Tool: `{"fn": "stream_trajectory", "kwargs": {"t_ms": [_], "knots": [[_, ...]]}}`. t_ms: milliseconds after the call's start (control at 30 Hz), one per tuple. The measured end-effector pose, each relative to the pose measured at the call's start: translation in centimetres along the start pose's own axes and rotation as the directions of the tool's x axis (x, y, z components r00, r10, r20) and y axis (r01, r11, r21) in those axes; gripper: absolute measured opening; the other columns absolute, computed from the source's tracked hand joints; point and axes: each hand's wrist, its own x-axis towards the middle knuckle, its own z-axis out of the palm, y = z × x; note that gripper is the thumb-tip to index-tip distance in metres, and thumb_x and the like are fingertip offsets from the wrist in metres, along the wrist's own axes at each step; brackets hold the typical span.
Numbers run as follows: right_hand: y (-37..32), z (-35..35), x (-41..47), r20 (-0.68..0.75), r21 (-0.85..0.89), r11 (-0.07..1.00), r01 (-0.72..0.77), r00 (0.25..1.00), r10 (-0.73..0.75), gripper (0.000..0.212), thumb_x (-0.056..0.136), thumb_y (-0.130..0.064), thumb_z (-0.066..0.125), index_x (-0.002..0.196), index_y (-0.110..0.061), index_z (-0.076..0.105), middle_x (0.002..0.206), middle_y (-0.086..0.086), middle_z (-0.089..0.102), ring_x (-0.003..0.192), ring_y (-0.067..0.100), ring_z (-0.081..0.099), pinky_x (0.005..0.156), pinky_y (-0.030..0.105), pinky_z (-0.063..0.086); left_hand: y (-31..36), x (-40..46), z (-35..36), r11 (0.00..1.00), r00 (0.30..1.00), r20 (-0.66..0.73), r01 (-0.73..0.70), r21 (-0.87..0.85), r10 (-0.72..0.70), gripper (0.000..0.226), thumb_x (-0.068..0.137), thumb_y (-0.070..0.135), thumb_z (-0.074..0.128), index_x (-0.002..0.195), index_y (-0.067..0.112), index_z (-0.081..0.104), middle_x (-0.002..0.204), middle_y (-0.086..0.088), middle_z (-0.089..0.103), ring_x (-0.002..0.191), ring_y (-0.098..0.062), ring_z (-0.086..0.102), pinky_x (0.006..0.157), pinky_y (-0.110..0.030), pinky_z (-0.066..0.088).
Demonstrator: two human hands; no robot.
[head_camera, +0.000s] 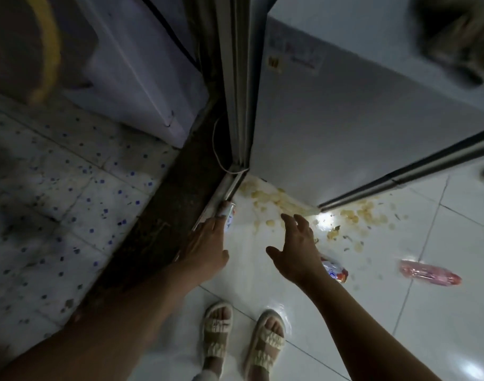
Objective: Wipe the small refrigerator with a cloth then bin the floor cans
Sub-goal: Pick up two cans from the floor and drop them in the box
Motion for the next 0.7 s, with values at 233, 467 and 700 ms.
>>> {"fn": "stream_trajectory", "kwargs": {"t_ms": [233,467,700], "knots": [[6.3,9.7,7.5,0.046,-0.035,0.999,0.001,0.999,0.001,0.082,0.084,-0.028,0.067,0.149,-0.017,0.018,0.154,0.01,0.018,0.138,0.031,0.025,0.105,0.038,0.034,-3.8,8.8,12.1,0.996,0.996,-0.009,0.092,-0.003,-0.092,0.077,0.084,0.03,0.061,0.145,0.014,0.018,0.146,-0.01,0.034,0.131,-0.028,0.036,0.107,-0.043,0.032],[11.6,17.8,14.5,0.052,-0.038,0.999,0.038,0.998,-0.036,0.081,0.084,-0.025,0.067,0.149,-0.014,0.019,0.153,0.013,0.018,0.139,0.032,0.022,0.108,0.039,0.031,-7.6,17.5,21.8,0.99,0.988,-0.083,0.134,0.039,-0.13,0.074,0.082,0.028,0.064,0.142,0.01,0.023,0.144,-0.014,0.031,0.131,-0.032,0.033,0.106,-0.043,0.031],[14.8,23.4,19.2,-0.003,0.017,0.997,0.07,0.998,-0.07,0.082,0.084,-0.022,0.067,0.149,-0.014,0.018,0.153,0.011,0.019,0.139,0.029,0.021,0.107,0.038,0.032,-11.2,25.3,26.8,0.985,0.972,-0.163,0.171,0.01,-0.167,0.076,0.078,0.025,0.066,0.139,0.008,0.025,0.137,-0.018,0.035,0.128,-0.034,0.035,0.104,-0.047,0.032]]}}
